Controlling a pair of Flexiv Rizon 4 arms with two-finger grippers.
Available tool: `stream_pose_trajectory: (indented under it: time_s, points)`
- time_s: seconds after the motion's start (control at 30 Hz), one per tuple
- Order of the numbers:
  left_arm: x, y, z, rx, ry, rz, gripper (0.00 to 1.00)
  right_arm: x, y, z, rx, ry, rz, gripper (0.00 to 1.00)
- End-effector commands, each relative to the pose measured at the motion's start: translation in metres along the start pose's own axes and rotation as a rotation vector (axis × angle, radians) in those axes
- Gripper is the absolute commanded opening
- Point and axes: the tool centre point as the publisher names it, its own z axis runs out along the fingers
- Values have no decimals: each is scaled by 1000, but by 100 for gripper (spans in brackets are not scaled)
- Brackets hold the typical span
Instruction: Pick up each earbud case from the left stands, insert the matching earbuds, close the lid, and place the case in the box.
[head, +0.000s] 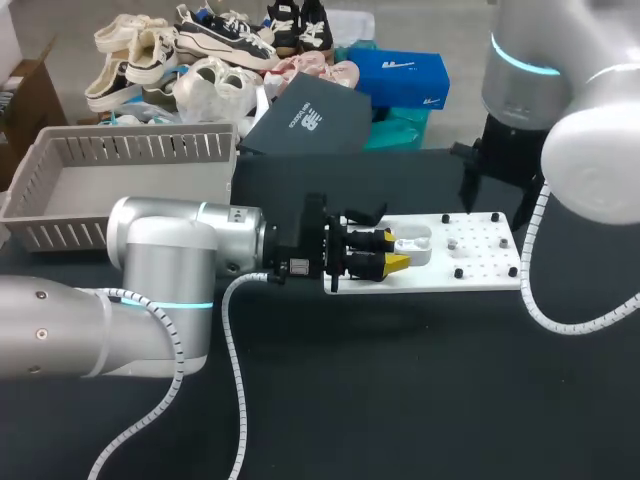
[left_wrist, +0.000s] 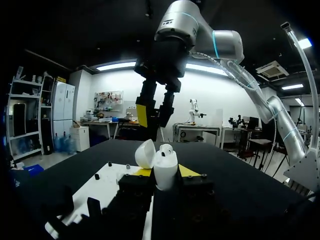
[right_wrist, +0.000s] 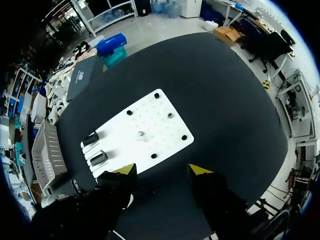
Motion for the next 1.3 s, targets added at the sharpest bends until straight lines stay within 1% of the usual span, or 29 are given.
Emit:
stream_pose_trajectory:
  time_s: [0.03,0.2,0.37,0.53,0.8,0.87,0.97,1.07,1.3]
  points:
    - [1,2,0,4,-1,0,0,-5,1,13,-63,13,4,61]
    - [1,2,0,4,-1,0,0,-11,8,25,-73,31,-1,62]
    - [1,2,0,4,-1,0,0,-14,15,36,-86,52,-16,60]
    - [1,2,0,4,-1,0,0,-12,23,45,-90,71,-35,56]
    - [1,2,0,4,-1,0,0,-11,35,64,-93,104,-36,64]
    - [1,2,0,4,-1,0,0,-10,37,69,-93,107,-37,67]
    - [1,2,0,4,-1,0,0,-7,41,75,-92,109,-38,69]
    - [1,2,0,4,-1,0,0,-7,43,79,-93,109,-32,68]
    - [1,2,0,4,-1,0,0,-10,44,90,-91,109,-2,59]
